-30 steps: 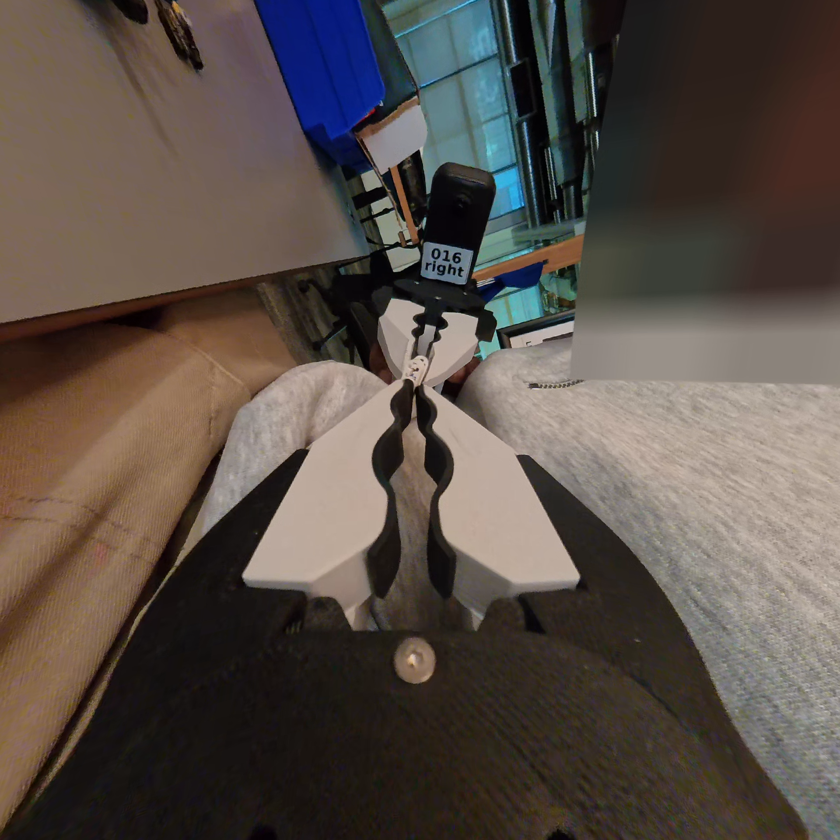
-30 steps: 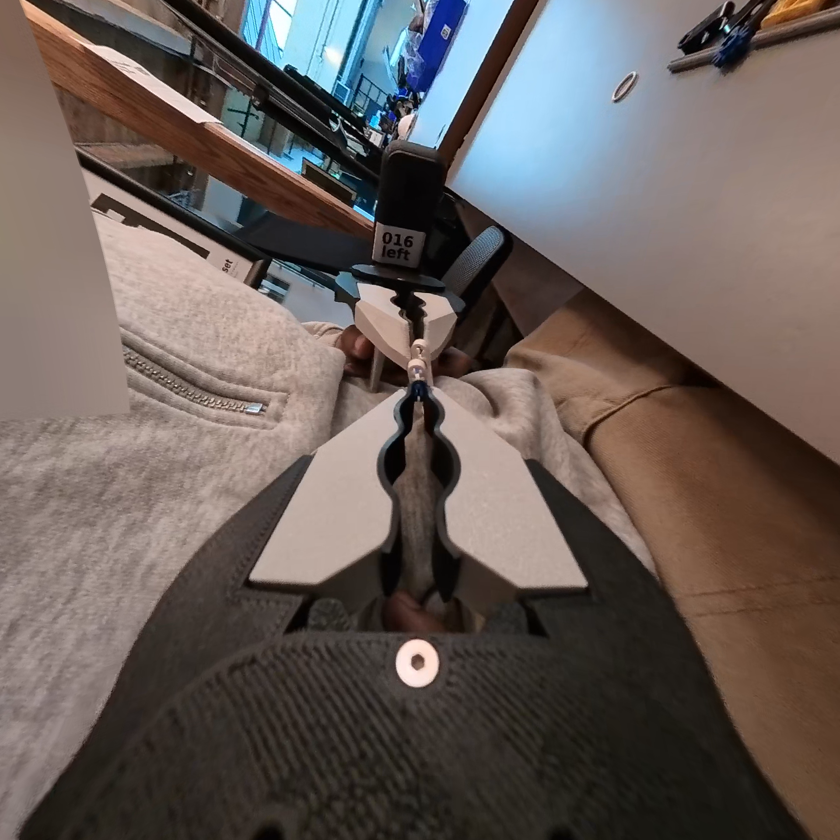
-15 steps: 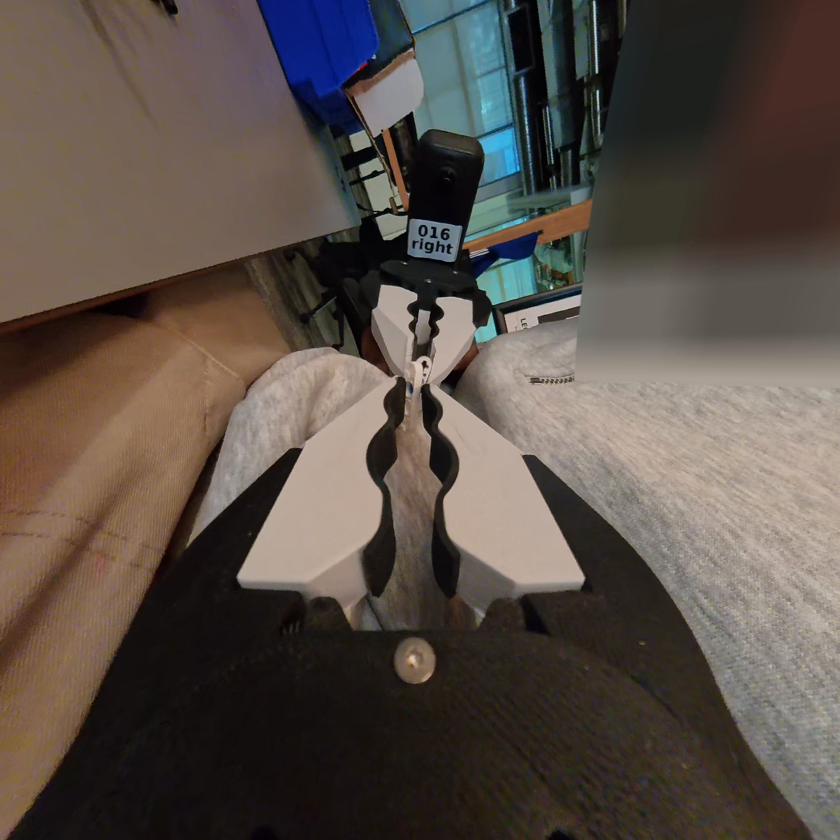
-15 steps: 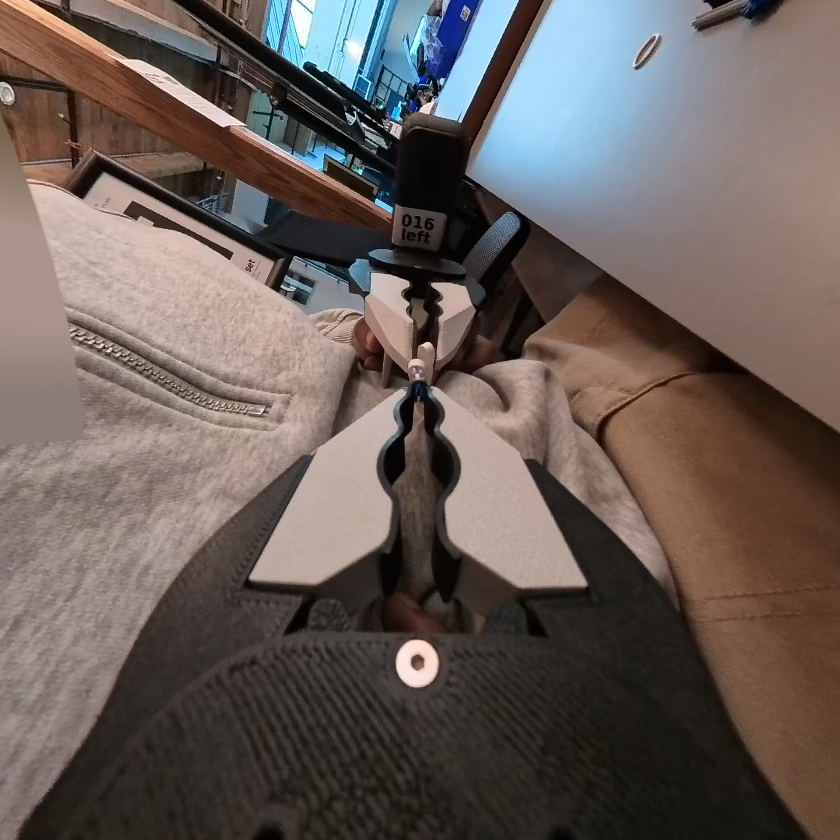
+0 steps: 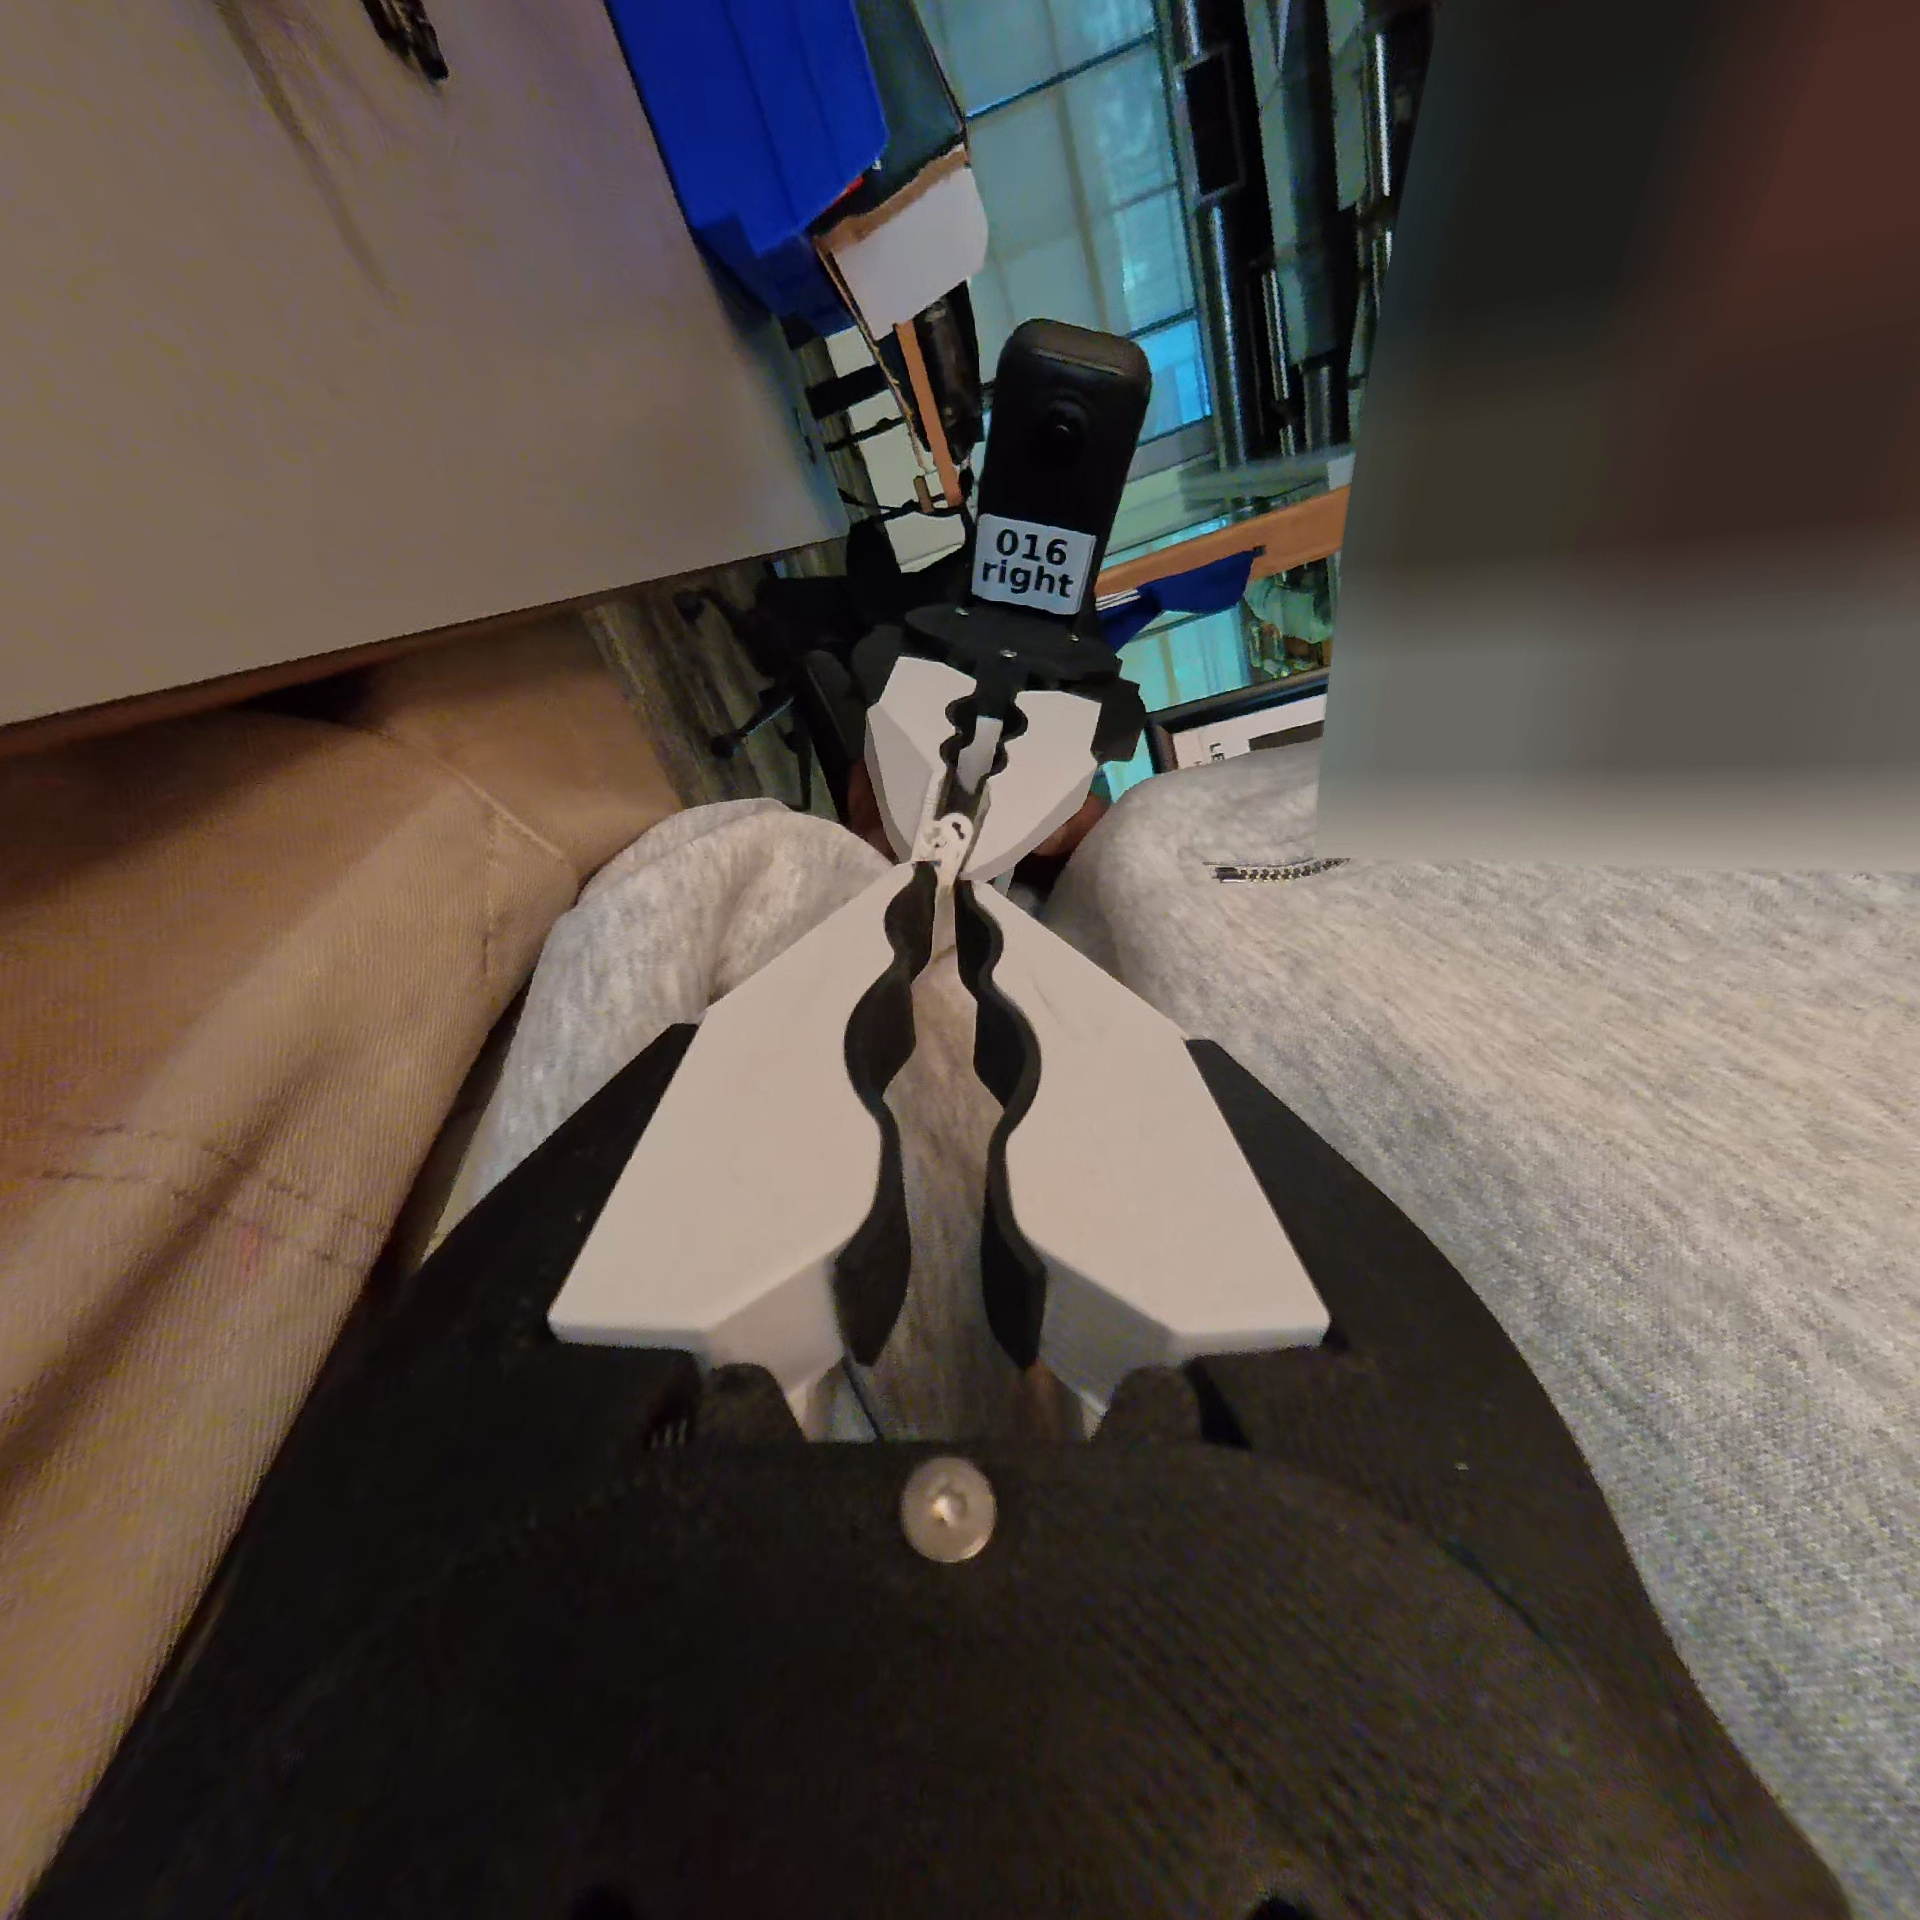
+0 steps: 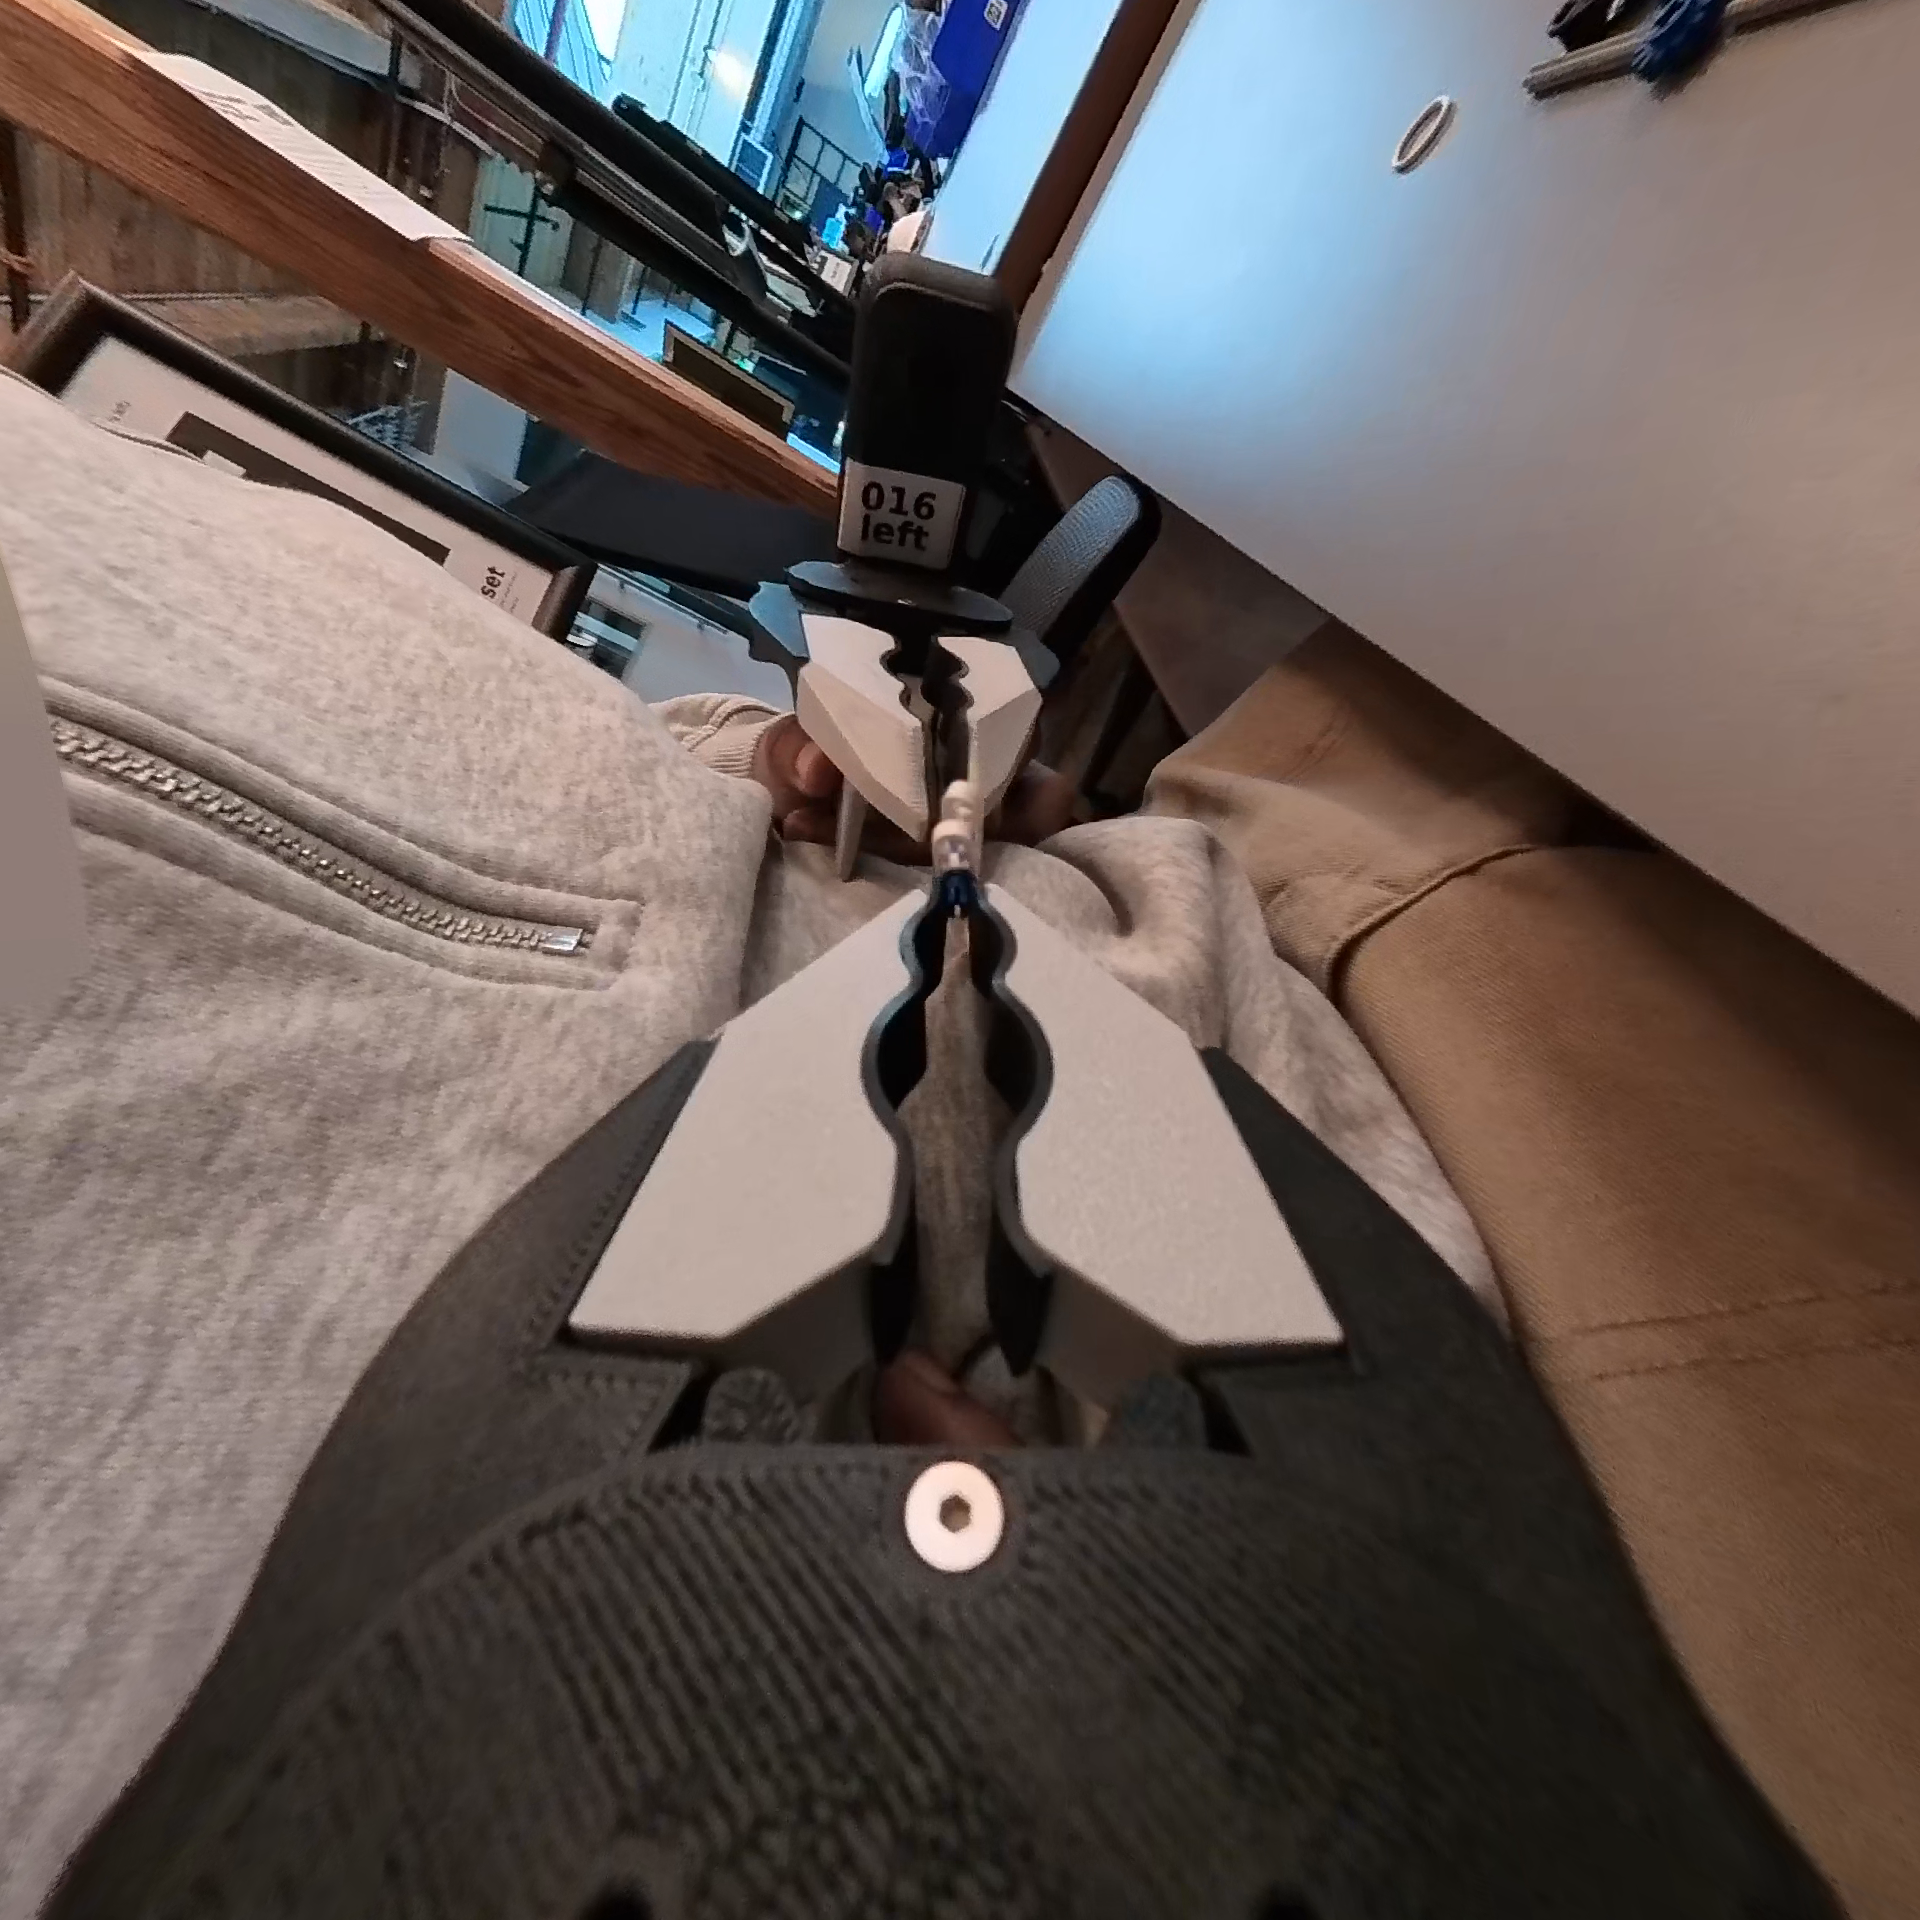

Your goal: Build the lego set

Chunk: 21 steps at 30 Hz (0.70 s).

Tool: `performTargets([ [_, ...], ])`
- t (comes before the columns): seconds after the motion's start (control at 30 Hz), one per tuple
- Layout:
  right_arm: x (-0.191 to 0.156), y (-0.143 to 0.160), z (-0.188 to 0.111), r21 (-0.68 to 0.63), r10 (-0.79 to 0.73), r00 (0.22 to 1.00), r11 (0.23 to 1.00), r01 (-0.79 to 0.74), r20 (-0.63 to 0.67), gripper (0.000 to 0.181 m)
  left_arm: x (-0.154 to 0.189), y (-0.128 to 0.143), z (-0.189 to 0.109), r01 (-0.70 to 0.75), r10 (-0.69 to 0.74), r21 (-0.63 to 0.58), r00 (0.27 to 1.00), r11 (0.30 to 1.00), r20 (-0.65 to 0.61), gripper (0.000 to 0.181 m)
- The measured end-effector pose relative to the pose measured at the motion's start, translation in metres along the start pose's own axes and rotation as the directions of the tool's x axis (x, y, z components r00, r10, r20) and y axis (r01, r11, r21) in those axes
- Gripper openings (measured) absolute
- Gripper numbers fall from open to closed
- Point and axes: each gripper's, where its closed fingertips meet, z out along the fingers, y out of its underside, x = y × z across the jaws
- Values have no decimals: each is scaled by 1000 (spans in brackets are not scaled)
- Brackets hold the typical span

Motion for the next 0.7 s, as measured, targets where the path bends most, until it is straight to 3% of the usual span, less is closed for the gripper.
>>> performTargets([
  [0.47, 1, -3, -1, 35, 9, 1000, 999, -10, 8, 2, -1, -1, 0, 89, -89, 11, 995, 996, -52, 0],
  [0.7, -2, -6, -2, 67, 12, 999, 998, -14, 37, 2, 1, -2, 0, 64, -63, 19, 996, 998, -57, 1],
])
